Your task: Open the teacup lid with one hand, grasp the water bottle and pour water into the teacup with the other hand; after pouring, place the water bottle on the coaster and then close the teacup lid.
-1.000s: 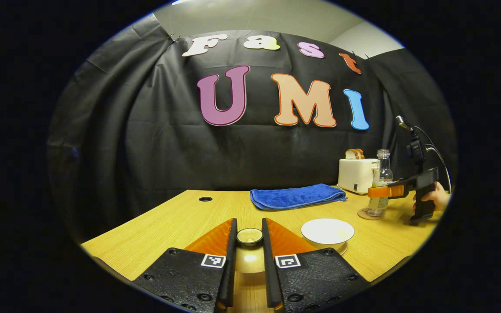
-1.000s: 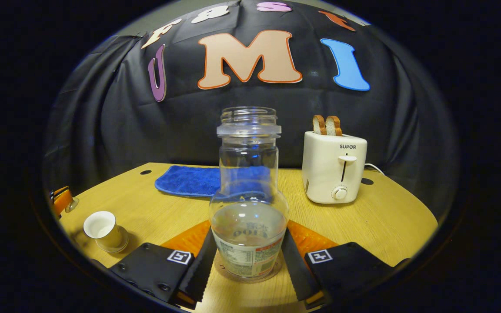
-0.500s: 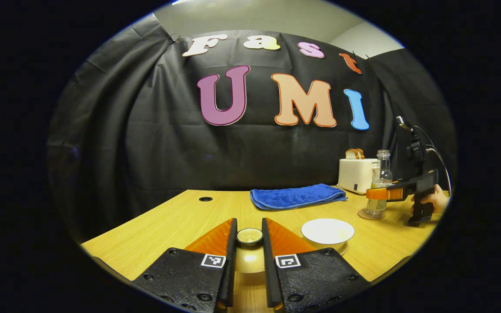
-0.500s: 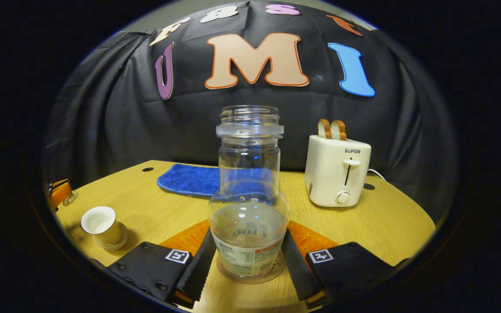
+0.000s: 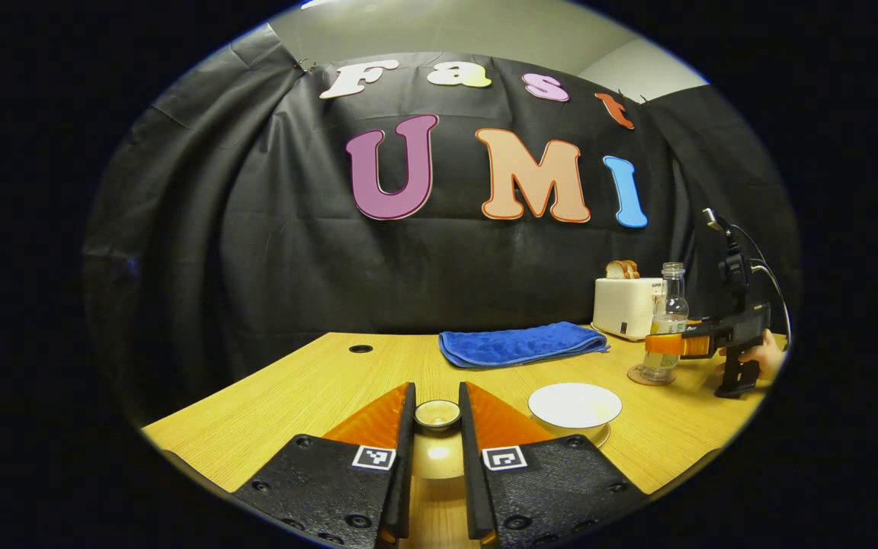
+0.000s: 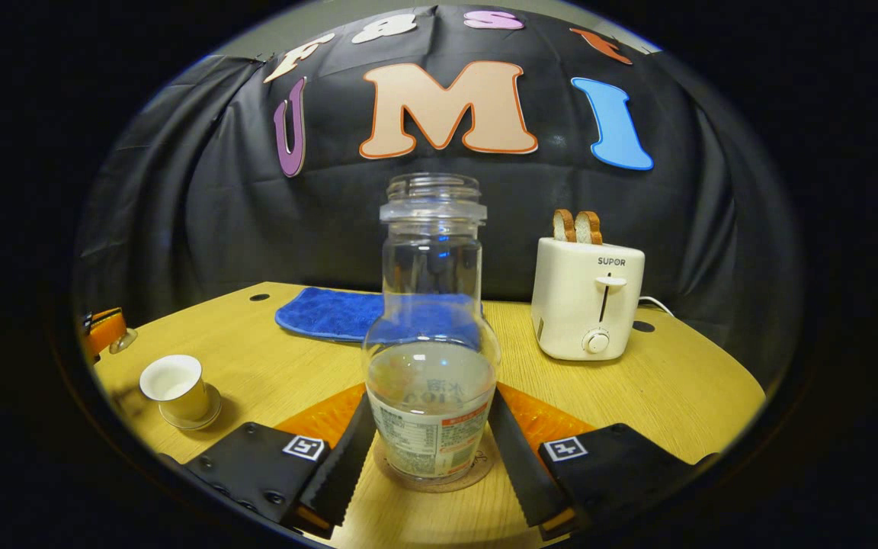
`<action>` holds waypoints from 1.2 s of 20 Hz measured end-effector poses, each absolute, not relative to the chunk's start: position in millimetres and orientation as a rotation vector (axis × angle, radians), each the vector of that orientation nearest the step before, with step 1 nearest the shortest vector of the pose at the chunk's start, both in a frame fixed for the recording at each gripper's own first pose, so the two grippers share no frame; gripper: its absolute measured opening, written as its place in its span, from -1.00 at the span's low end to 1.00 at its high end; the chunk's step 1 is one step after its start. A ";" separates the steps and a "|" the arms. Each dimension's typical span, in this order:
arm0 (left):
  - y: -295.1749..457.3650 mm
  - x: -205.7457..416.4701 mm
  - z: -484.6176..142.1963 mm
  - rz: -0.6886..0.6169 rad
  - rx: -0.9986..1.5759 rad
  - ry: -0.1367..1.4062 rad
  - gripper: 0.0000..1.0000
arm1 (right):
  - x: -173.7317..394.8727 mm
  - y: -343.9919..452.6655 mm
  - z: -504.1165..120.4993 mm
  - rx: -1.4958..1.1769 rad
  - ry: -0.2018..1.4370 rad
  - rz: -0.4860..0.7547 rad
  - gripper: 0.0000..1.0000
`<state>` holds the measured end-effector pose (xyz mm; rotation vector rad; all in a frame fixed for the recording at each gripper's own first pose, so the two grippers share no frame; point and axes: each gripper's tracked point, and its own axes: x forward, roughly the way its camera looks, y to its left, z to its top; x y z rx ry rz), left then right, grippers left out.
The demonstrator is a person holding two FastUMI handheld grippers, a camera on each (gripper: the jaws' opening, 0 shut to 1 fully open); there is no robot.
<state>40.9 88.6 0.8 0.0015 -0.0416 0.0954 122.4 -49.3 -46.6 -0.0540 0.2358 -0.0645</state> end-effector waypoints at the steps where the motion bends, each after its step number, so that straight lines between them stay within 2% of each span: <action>1: 87.4 40.6 0.4 0.089 0.002 -0.041 -0.46 | 120.7 -49.8 -46.1 -0.054 0.230 -0.063 0.83; 2: 85.4 41.3 0.5 0.079 0.003 -0.041 -0.46 | 119.9 -49.9 -44.9 -0.053 0.222 -0.062 0.76; 3: 82.8 42.6 0.7 0.066 0.002 -0.042 -0.47 | 116.6 -49.9 -43.9 -0.053 0.216 -0.061 0.83; 4: 80.7 43.7 1.7 0.058 0.002 -0.042 -0.47 | 114.0 -48.6 -41.7 -0.053 0.204 -0.060 0.76; 5: 78.9 46.6 0.8 0.047 0.002 -0.039 -0.46 | 110.9 -48.5 -38.9 -0.054 0.188 -0.059 0.83; 6: 75.1 49.2 -0.2 0.034 0.002 -0.038 -0.46 | 108.8 -47.6 -36.8 -0.057 0.176 -0.056 0.76; 7: 70.2 51.9 -0.4 0.017 0.002 -0.038 -0.47 | 106.1 -48.2 -35.7 -0.061 0.168 -0.054 0.83; 8: 65.0 54.4 -0.1 -0.003 0.002 -0.037 -0.47 | 102.7 -47.9 -35.0 -0.062 0.163 -0.052 0.76; 10: 55.9 59.5 0.7 -0.043 0.002 -0.038 -0.47 | 94.4 -48.1 -31.4 -0.059 0.146 -0.045 0.83; 11: 48.9 62.1 1.1 -0.067 0.001 -0.040 -0.46 | 88.4 -48.5 -29.4 -0.056 0.133 -0.043 0.69; 12: 43.7 65.6 2.8 -0.090 -0.001 -0.045 -0.46 | 82.7 -49.0 -26.6 -0.055 0.119 -0.039 0.76; 15: 25.8 76.2 1.1 -0.151 0.003 -0.037 -0.46 | 66.2 -52.9 -16.9 -0.047 0.063 -0.024 0.76; 16: 20.3 80.0 1.2 -0.169 0.004 -0.036 -0.47 | 61.1 -55.5 -13.0 -0.043 0.044 -0.023 0.69; 17: 13.9 82.6 1.9 -0.186 0.005 -0.035 -0.47 | 55.3 -58.6 -11.3 -0.035 0.031 -0.024 0.75; 18: 8.1 85.0 1.6 -0.199 0.008 -0.033 -0.47 | 51.1 -61.3 -10.2 -0.023 0.022 -0.027 0.67; 19: 4.1 87.8 0.2 -0.210 0.013 -0.029 -0.46 | 46.8 -64.2 -8.0 -0.025 0.011 -0.028 0.67; 20: -0.1 89.1 -0.4 -0.222 0.021 -0.023 -0.46 | 43.3 -66.3 -5.1 -0.024 0.002 -0.031 0.82; 23: -11.5 91.3 -2.3 -0.244 0.042 -0.009 -0.46 | 28.2 -71.2 -5.5 -0.026 0.002 -0.050 0.69; 24: -14.3 92.3 -3.4 -0.250 0.053 -0.001 -0.46 | 23.5 -73.1 -5.1 -0.026 0.001 -0.060 0.82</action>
